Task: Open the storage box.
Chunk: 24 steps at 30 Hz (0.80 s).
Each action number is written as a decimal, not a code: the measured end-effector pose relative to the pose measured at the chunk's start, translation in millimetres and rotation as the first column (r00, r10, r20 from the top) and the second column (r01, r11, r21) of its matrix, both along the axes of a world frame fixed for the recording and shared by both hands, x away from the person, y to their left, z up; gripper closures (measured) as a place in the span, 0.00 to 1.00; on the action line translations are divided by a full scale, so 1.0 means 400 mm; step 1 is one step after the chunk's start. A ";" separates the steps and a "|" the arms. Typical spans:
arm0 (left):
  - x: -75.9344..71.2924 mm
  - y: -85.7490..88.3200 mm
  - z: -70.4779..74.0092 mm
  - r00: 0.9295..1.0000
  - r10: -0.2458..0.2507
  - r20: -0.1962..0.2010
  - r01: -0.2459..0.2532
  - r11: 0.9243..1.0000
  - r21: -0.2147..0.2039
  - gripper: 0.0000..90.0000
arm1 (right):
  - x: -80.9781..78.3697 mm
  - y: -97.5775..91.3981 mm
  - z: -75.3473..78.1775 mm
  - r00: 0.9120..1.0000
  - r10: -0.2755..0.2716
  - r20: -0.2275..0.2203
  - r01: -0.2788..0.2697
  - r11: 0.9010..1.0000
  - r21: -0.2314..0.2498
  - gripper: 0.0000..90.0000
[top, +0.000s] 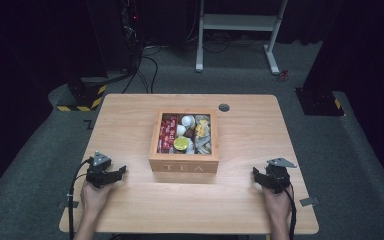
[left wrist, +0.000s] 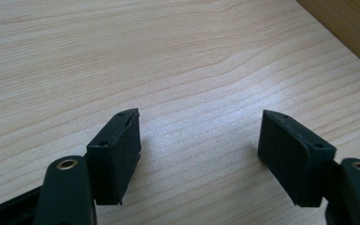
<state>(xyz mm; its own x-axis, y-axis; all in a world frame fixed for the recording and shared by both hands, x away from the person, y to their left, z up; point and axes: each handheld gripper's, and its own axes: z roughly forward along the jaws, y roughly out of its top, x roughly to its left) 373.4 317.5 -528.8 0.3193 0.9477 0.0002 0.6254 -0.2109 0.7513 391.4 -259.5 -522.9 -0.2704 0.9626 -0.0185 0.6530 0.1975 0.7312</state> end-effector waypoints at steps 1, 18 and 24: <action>0.000 -0.001 0.000 1.000 -0.002 -0.001 0.002 1.000 0.001 0.34 | 0.001 -0.001 0.000 1.000 0.004 0.002 -0.004 1.000 -0.003 0.39; 0.000 -0.001 0.000 1.000 -0.017 0.001 0.017 1.000 -0.003 0.33 | 0.000 0.000 0.000 1.000 0.006 0.000 -0.006 1.000 -0.002 0.38; 0.001 0.004 0.001 1.000 -0.018 -0.003 0.018 1.000 -0.023 0.32 | 0.000 0.000 0.000 1.000 0.006 0.000 -0.006 1.000 -0.002 0.38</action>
